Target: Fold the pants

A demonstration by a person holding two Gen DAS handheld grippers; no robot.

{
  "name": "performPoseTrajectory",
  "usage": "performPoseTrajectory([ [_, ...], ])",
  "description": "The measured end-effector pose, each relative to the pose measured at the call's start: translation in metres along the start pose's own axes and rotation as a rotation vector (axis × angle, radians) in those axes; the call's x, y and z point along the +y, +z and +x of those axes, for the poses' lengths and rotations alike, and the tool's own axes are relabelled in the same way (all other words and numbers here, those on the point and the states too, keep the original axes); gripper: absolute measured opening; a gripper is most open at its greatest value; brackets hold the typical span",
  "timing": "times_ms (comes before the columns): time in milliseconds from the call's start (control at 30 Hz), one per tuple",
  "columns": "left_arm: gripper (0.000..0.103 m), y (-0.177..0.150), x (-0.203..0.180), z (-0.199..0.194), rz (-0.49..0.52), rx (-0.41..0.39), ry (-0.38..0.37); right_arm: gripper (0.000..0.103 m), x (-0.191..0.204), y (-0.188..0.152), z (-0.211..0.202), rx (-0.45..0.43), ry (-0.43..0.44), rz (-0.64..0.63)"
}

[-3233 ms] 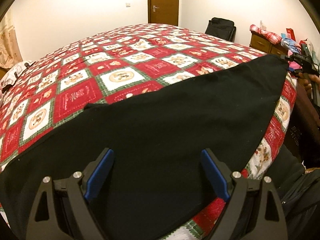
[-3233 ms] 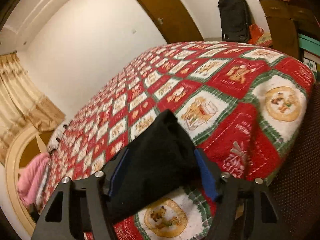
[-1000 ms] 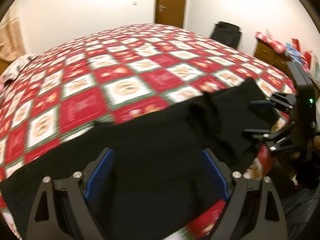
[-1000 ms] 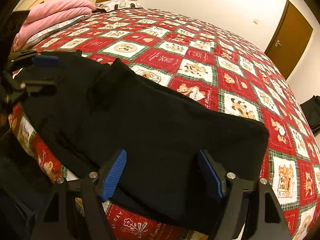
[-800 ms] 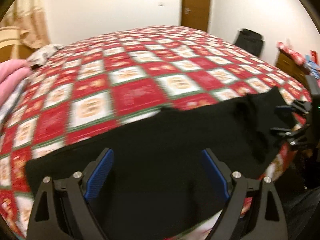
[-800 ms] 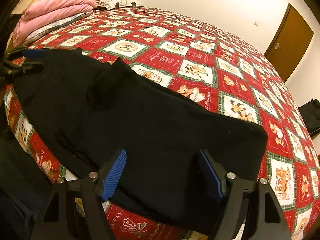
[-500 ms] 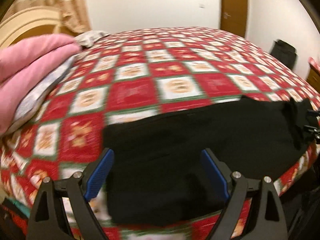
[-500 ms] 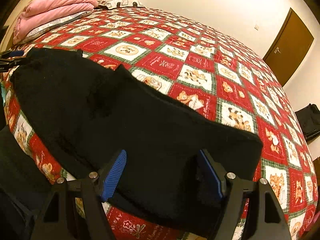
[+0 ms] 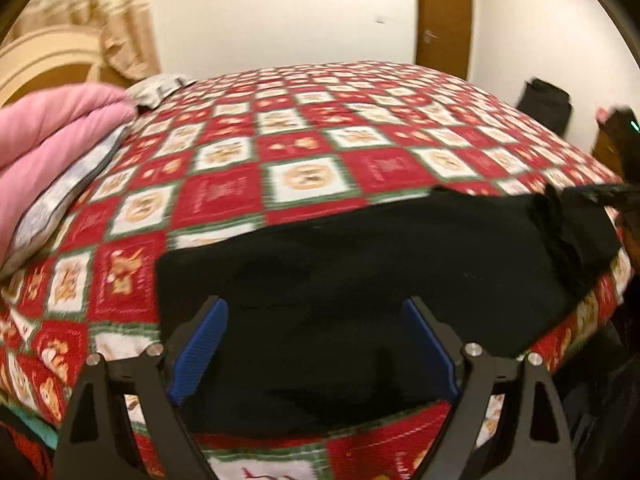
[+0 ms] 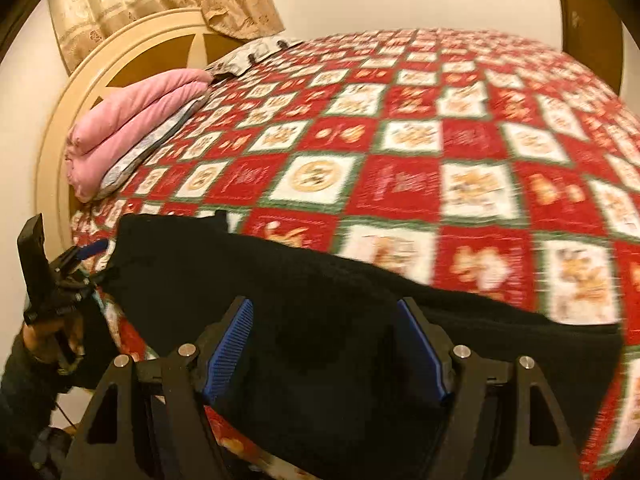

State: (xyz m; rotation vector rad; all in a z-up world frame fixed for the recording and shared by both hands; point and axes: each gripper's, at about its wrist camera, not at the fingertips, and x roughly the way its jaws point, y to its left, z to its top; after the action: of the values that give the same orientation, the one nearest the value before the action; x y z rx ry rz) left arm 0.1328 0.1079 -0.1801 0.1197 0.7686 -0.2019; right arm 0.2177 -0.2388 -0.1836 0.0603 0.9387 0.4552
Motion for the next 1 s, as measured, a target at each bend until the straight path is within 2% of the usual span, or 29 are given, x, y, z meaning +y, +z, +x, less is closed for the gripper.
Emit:
performPoseTrajectory([
  [67, 0.091, -0.001, -0.006, 0.001, 0.018, 0.005, 0.001, 0.026, 0.004, -0.002, 0.015, 0.032, -0.030, -0.004],
  [167, 0.091, -0.003, -0.008, -0.002, 0.003, 0.004, -0.022, 0.023, 0.006, -0.013, 0.020, 0.046, 0.003, 0.003],
  [267, 0.091, -0.001, -0.013, -0.004, 0.000, -0.008, -0.037, 0.011, 0.017, -0.021, 0.018, 0.046, 0.011, -0.048],
  [433, 0.091, -0.002, -0.025, -0.004, 0.037, -0.006, -0.048, 0.011, 0.024, -0.023, 0.028, 0.050, -0.022, -0.100],
  [533, 0.091, -0.002, -0.023, -0.006, 0.035, -0.007, -0.046, 0.014, 0.027, -0.026, 0.017, 0.035, -0.035, -0.098],
  [600, 0.091, -0.001, -0.019, -0.007, 0.019, -0.011, -0.047, 0.038, 0.030, -0.033, 0.008, 0.034, -0.022, -0.116],
  [633, 0.091, -0.001, -0.017, -0.007, 0.010, -0.013, -0.048, 0.039, 0.031, -0.039, 0.003, 0.042, 0.006, -0.121],
  [767, 0.091, -0.003, -0.008, -0.004, -0.013, -0.006, -0.020, 0.039, 0.038, -0.069, 0.012, 0.117, 0.015, -0.153],
  [867, 0.091, -0.005, 0.002, -0.006, -0.025, -0.009, 0.016, 0.039, 0.049, -0.080, 0.010, 0.099, -0.023, -0.203],
  [1000, 0.091, -0.008, 0.019, -0.011, -0.019, -0.026, 0.099, 0.039, 0.053, -0.077, -0.004, 0.045, 0.028, -0.199],
])
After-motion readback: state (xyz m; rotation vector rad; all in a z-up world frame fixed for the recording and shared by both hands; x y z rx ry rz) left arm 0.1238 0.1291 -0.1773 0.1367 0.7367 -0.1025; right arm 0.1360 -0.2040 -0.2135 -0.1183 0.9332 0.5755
